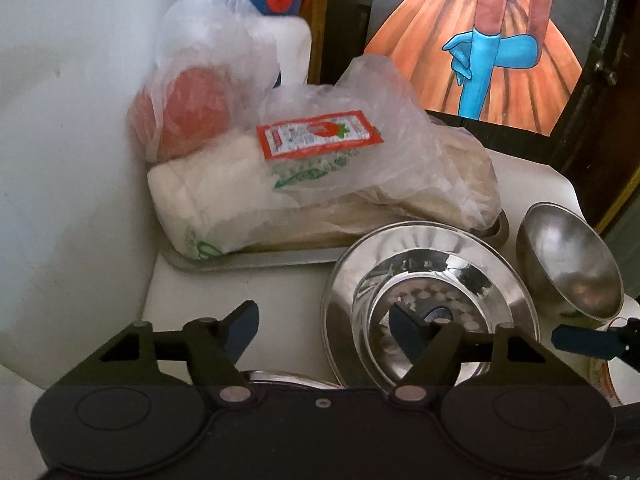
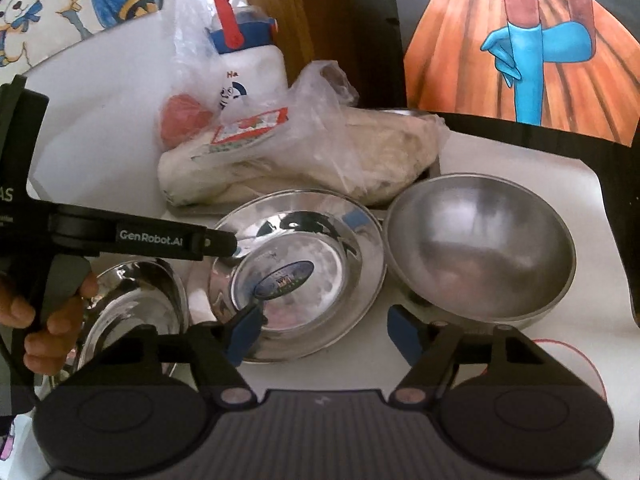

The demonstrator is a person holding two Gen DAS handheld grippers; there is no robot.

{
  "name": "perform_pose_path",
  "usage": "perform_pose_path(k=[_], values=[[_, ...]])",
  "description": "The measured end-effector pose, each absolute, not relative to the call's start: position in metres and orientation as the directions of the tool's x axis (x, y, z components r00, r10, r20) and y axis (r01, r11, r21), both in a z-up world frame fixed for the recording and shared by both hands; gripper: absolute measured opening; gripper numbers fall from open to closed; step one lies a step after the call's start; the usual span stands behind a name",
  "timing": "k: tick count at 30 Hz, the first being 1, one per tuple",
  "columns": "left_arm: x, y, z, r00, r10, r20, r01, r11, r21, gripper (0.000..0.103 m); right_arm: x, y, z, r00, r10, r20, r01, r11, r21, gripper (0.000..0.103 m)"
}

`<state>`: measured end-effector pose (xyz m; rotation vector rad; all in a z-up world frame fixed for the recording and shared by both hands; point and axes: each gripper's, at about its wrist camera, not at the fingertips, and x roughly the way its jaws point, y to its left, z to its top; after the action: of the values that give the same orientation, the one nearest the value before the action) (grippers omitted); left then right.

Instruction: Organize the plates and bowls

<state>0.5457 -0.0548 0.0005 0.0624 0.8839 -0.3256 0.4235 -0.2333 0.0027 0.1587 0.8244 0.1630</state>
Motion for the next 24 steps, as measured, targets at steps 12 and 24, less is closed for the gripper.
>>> perform_pose_path(k=[12, 24], values=[[0.554, -0.048, -0.012, 0.543, -0.287, -0.789, 0.278, 0.948, -0.153, 0.048, 0.434, -0.244, -0.012, 0.632, 0.253, -0.733, -0.02, 0.95, 0.31, 0.045], [0.559, -0.045, -0.014, 0.514, -0.333, -0.791, 0.224, 0.942, -0.25, 0.021, 0.432, -0.253, -0.014, 0.652, 0.263, -0.711, 0.017, 0.933, 0.36, 0.027]])
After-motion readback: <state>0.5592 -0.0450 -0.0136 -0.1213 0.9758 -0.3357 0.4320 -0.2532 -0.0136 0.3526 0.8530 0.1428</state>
